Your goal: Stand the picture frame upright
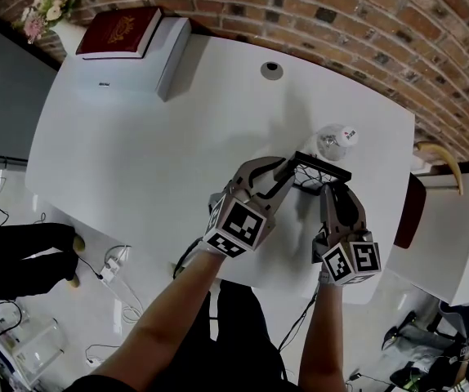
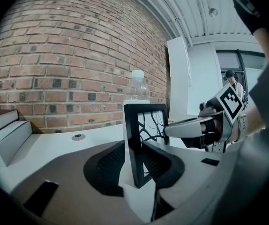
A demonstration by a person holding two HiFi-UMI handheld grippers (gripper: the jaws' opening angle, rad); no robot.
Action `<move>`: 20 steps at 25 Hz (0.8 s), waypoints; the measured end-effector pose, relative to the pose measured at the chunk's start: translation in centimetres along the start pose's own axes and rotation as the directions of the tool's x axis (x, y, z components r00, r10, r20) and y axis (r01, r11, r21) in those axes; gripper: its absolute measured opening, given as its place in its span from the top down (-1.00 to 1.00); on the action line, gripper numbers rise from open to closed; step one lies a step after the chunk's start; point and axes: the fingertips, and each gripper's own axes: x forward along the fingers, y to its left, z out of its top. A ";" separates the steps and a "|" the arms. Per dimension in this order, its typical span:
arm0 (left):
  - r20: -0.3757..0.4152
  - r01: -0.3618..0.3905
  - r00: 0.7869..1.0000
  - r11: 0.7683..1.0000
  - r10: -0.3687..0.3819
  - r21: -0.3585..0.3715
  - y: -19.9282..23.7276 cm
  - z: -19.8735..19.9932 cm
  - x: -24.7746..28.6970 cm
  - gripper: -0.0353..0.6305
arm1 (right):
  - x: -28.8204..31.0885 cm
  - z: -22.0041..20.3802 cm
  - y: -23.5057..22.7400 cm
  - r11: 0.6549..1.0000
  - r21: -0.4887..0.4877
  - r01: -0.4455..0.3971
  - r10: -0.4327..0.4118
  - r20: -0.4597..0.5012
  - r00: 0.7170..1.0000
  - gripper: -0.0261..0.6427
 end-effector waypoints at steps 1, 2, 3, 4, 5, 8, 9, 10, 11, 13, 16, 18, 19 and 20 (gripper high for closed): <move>0.002 -0.001 1.000 1.000 0.001 -0.002 0.0 0.0 -0.1 0.53 | 0.0 0.0 0.0 1.000 0.001 0.001 -0.001 0.000 1.000 0.61; 0.004 -0.002 1.000 1.000 0.002 -0.005 0.0 0.1 -0.1 0.53 | -0.1 0.0 0.0 1.000 0.001 0.002 -0.002 0.000 1.000 0.61; 0.007 -0.003 1.000 1.000 0.003 -0.009 0.0 0.1 -0.2 0.53 | -0.2 0.1 -0.1 1.000 0.001 0.005 -0.005 0.001 1.000 0.61; 0.008 -0.003 1.000 1.000 0.003 -0.013 0.0 0.1 -0.2 0.53 | -0.3 0.1 -0.2 1.000 0.001 0.010 -0.010 0.002 1.000 0.61; 0.009 -0.003 1.000 1.000 0.003 -0.018 0.0 0.1 -0.3 0.54 | -0.4 0.2 -0.3 1.000 0.003 0.015 -0.015 0.004 1.000 0.56; 0.012 -0.001 1.000 1.000 0.001 -0.025 0.0 0.1 -0.6 0.53 | -0.8 0.2 -0.4 1.000 0.010 0.022 -0.022 0.011 1.000 0.54; 0.013 0.000 1.000 1.000 0.000 -0.026 0.0 0.0 -0.7 0.53 | -1.0 0.2 -0.4 1.000 0.013 0.024 -0.024 0.014 1.000 0.54; 0.014 0.002 1.000 1.000 -0.002 -0.029 -0.1 0.0 -0.8 0.53 | -1.1 0.2 -0.4 0.999 0.018 0.027 -0.028 0.018 0.999 0.54; 0.015 0.004 1.000 0.999 -0.003 -0.034 -0.1 -0.1 -0.9 0.54 | -1.3 0.2 -0.4 0.999 0.023 0.031 -0.031 0.020 0.999 0.54; 0.019 0.003 1.000 0.999 -0.002 -0.045 -0.2 0.0 -1.2 0.54 | -1.6 0.4 -0.4 0.999 0.027 0.038 -0.039 0.024 0.999 0.54; 0.026 -0.007 1.000 0.999 0.008 -0.042 -0.1 0.3 -1.9 0.56 | -2.2 0.6 -0.2 0.998 0.018 0.056 -0.056 0.032 0.998 0.54; 0.028 -0.014 0.999 0.999 0.015 -0.037 0.1 0.4 -2.6 0.64 | -2.7 0.6 -0.1 0.997 0.014 0.073 -0.074 0.039 0.997 0.68; 0.029 -0.016 0.999 0.999 0.017 -0.040 0.1 0.4 -2.9 0.66 | -2.9 0.6 0.0 0.997 0.015 0.081 -0.081 0.042 0.996 0.71; 0.029 -0.018 0.999 0.999 0.020 -0.046 0.2 0.3 -3.3 0.69 | -3.1 0.5 0.2 0.996 0.016 0.084 -0.085 0.045 0.995 0.77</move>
